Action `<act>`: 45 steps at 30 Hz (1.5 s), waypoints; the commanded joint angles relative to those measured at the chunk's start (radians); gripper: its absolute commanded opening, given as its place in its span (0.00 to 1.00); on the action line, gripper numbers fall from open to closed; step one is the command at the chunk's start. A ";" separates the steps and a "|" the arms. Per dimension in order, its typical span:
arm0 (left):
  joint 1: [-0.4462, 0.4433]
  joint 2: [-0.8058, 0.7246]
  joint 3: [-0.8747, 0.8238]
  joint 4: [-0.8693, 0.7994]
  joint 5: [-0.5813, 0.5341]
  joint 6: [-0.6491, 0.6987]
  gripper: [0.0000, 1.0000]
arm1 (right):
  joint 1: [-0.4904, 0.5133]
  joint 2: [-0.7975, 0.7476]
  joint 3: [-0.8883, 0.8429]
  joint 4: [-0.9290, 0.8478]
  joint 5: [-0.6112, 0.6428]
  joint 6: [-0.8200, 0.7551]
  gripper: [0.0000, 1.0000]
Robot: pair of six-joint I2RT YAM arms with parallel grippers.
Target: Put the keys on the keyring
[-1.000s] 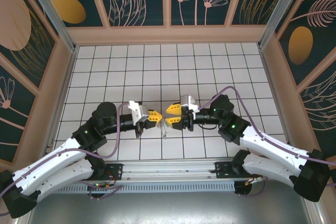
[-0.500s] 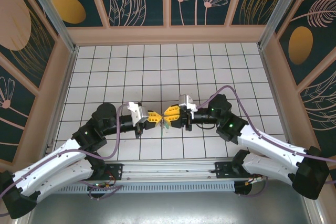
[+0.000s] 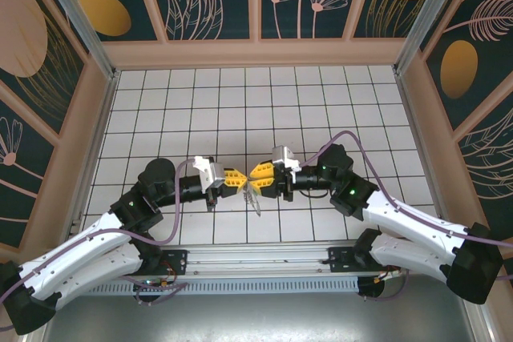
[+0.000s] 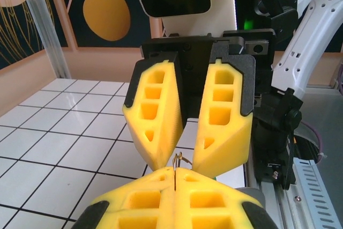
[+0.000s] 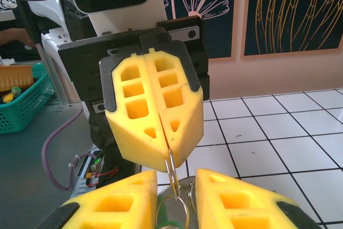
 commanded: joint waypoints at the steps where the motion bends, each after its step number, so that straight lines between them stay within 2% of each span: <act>1: -0.005 -0.006 -0.003 0.067 0.033 -0.007 0.00 | 0.009 0.005 -0.011 0.019 -0.024 0.012 0.23; 7: -0.005 -0.002 -0.008 0.090 0.047 -0.017 0.00 | 0.011 0.015 -0.009 0.034 -0.031 0.009 0.13; 11: -0.005 0.001 -0.016 0.118 0.062 -0.034 0.00 | 0.011 0.024 0.003 0.013 -0.023 -0.004 0.00; 15: -0.005 0.013 -0.004 0.104 0.063 -0.039 0.00 | 0.011 0.010 0.010 -0.012 0.020 -0.033 0.00; 18: -0.004 0.047 0.052 -0.023 0.012 -0.006 0.00 | 0.013 -0.003 0.027 -0.071 0.101 -0.068 0.00; 22: -0.005 0.093 0.123 -0.195 -0.058 0.036 0.23 | 0.015 0.002 0.074 -0.206 0.218 -0.127 0.00; 26: -0.004 0.121 0.180 -0.303 -0.096 0.068 0.32 | 0.029 0.014 0.120 -0.307 0.244 -0.172 0.00; 35: -0.004 0.171 0.282 -0.427 -0.112 0.130 0.33 | 0.079 0.064 0.188 -0.435 0.250 -0.254 0.00; 45: -0.006 0.189 0.275 -0.471 -0.083 0.138 0.33 | 0.084 0.041 0.187 -0.413 0.212 -0.282 0.00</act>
